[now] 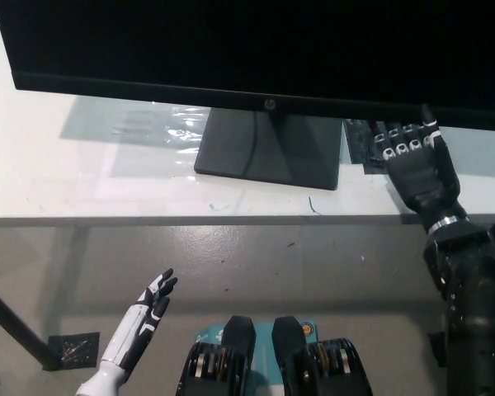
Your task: The monitor is being placed at the center of the desk and the robot uses its right hand to grab on the right side of the monitor and tilt the angle of the montior sideways.
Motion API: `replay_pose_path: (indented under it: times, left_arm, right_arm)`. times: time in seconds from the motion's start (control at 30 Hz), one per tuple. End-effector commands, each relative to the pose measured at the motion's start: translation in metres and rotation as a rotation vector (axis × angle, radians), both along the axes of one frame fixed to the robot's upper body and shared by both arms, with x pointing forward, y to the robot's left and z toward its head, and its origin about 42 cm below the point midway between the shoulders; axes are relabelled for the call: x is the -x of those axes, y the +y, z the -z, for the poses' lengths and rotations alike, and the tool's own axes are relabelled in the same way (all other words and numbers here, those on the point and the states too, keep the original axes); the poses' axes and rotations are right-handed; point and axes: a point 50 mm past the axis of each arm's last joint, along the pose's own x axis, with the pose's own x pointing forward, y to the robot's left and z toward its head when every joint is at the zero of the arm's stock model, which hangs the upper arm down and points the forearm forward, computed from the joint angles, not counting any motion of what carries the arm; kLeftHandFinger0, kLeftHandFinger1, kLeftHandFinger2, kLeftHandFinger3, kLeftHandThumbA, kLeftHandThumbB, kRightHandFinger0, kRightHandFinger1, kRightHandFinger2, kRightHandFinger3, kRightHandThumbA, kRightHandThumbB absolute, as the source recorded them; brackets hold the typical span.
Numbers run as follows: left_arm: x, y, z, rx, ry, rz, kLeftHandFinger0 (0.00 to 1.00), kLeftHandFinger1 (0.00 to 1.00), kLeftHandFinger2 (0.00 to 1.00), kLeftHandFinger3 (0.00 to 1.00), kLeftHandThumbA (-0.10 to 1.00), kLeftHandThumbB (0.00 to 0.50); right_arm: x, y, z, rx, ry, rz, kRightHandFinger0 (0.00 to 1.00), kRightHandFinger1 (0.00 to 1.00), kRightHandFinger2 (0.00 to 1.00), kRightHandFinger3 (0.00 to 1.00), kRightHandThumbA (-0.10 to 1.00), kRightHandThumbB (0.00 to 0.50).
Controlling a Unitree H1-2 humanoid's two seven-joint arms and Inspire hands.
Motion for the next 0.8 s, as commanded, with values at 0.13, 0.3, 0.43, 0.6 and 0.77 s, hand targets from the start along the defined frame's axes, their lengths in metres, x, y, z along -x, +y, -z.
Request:
replay_pose_path:
  times: [0.13, 0.3, 0.43, 0.6, 0.77]
  left_arm:
    - [-0.009, 0.002, -0.015, 0.011, -0.078, 0.017, 1.00, 1.00, 1.00, 1.00, 1.00, 0.322]
    - [-0.009, 0.003, -0.016, 0.012, -0.079, 0.019, 1.00, 1.00, 1.00, 1.00, 1.00, 0.320]
    - [-0.009, 0.003, -0.015, 0.019, -0.072, 0.018, 1.00, 1.00, 1.00, 1.00, 1.00, 0.320]
    - [-0.008, 0.004, -0.015, 0.004, -0.078, 0.012, 1.00, 1.00, 1.00, 1.00, 1.00, 0.318]
    - [-0.008, 0.003, -0.015, 0.019, -0.073, 0.014, 1.00, 1.00, 1.00, 1.00, 1.00, 0.320]
  right_arm:
    - [-0.022, 0.003, -0.042, 0.015, -0.100, 0.018, 1.00, 1.00, 1.00, 1.00, 1.00, 0.316]
    - [-0.026, 0.011, -0.039, 0.028, -0.081, 0.016, 1.00, 1.00, 1.00, 1.00, 1.00, 0.319]
    - [-0.030, 0.013, -0.036, 0.025, -0.072, 0.019, 1.00, 1.00, 1.00, 1.00, 1.00, 0.322]
    - [-0.039, 0.016, -0.033, 0.050, -0.054, 0.022, 1.00, 1.00, 1.00, 1.00, 1.00, 0.319]
    - [-0.048, 0.022, -0.026, 0.065, -0.018, 0.027, 1.00, 1.00, 1.00, 1.00, 1.00, 0.332]
